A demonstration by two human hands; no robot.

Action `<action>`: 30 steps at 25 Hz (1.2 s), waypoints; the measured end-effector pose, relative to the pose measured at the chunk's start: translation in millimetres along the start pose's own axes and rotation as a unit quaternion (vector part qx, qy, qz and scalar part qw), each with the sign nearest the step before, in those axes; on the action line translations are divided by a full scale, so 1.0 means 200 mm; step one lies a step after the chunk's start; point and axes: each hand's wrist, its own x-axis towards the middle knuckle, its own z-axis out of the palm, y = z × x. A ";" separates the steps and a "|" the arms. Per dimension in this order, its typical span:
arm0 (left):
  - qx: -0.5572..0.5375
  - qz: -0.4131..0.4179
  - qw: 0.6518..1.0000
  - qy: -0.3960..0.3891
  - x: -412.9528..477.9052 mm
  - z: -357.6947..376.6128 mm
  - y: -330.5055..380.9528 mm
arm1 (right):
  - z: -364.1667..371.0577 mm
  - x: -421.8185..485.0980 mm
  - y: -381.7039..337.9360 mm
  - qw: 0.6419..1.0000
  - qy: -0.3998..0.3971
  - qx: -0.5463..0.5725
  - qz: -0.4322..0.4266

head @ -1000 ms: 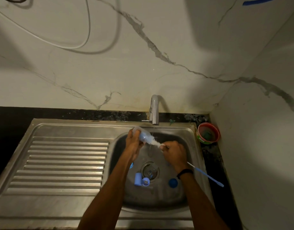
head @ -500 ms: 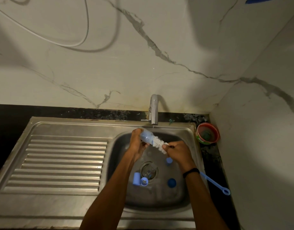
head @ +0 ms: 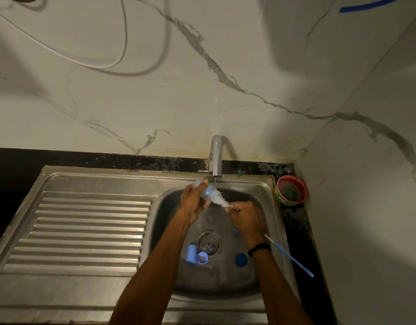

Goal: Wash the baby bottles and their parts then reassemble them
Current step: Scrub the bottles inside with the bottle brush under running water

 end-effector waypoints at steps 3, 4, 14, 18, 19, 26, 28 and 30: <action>-0.062 -0.014 0.997 -0.046 -0.02 -0.05 0.03 | -0.03 -0.01 0.02 0.961 -0.120 0.202 0.148; -0.069 -0.019 0.996 -0.050 -0.02 -0.06 0.05 | -0.04 -0.02 0.02 0.955 -0.137 0.214 0.153; -0.030 -0.018 0.999 -0.038 -0.02 -0.06 0.02 | 0.01 -0.02 0.03 0.988 -0.114 0.064 0.084; -0.007 -0.011 0.999 -0.033 -0.05 -0.01 0.02 | -0.01 -0.02 0.01 0.998 -0.016 -0.062 0.017; -0.020 -0.011 0.999 -0.040 -0.04 -0.02 0.02 | -0.01 -0.02 0.01 0.999 -0.036 -0.008 0.029; -0.021 -0.013 0.999 -0.040 -0.03 -0.02 0.03 | -0.07 0.02 0.02 0.990 -0.093 0.098 0.030; -0.041 -0.013 0.998 -0.046 -0.02 -0.04 0.03 | -0.07 0.03 0.03 0.988 -0.096 0.118 0.037; -0.024 -0.029 0.998 -0.042 -0.05 -0.03 0.06 | -0.09 0.04 0.04 0.986 -0.095 0.135 0.035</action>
